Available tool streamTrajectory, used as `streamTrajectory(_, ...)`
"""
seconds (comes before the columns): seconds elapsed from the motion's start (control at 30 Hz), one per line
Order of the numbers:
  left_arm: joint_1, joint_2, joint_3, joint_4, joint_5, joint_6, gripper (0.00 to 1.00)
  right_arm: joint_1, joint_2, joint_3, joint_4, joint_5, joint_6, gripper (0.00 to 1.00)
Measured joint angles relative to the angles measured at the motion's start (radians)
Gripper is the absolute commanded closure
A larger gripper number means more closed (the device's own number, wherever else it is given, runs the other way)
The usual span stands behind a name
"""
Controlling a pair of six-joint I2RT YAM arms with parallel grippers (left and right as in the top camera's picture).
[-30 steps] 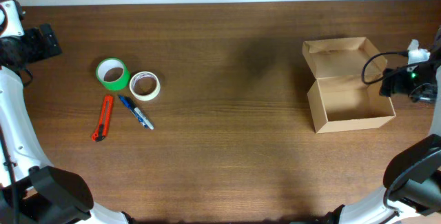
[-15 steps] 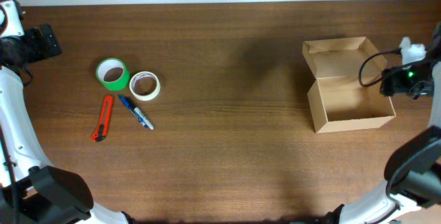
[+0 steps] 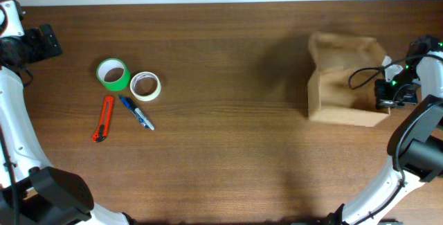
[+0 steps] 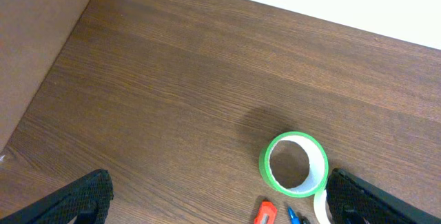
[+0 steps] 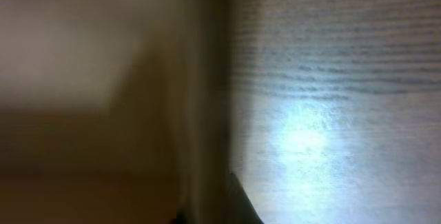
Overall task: Pack container
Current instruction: 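Push the cardboard box leftward with the right gripper toward the items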
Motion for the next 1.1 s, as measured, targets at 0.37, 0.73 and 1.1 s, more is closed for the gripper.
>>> streamTrajectory(0.37, 0.000, 0.000, 0.000, 0.000, 0.000, 0.000, 0.01, 0.000, 0.001, 0.015, -0.061, -0.140, 0.044, 0.96)
streamTrajectory(0.73, 0.000, 0.000, 0.000, 0.000, 0.000, 0.000, 0.00, 0.107, -0.075, 0.328, -0.322, -0.167, 0.185, 0.96)
streamTrajectory(1.1, 0.000, 0.000, 0.000, 0.000, 0.000, 0.000, 0.01, 0.584, -0.141, 0.605, -0.409, -0.098, 0.475, 0.96)
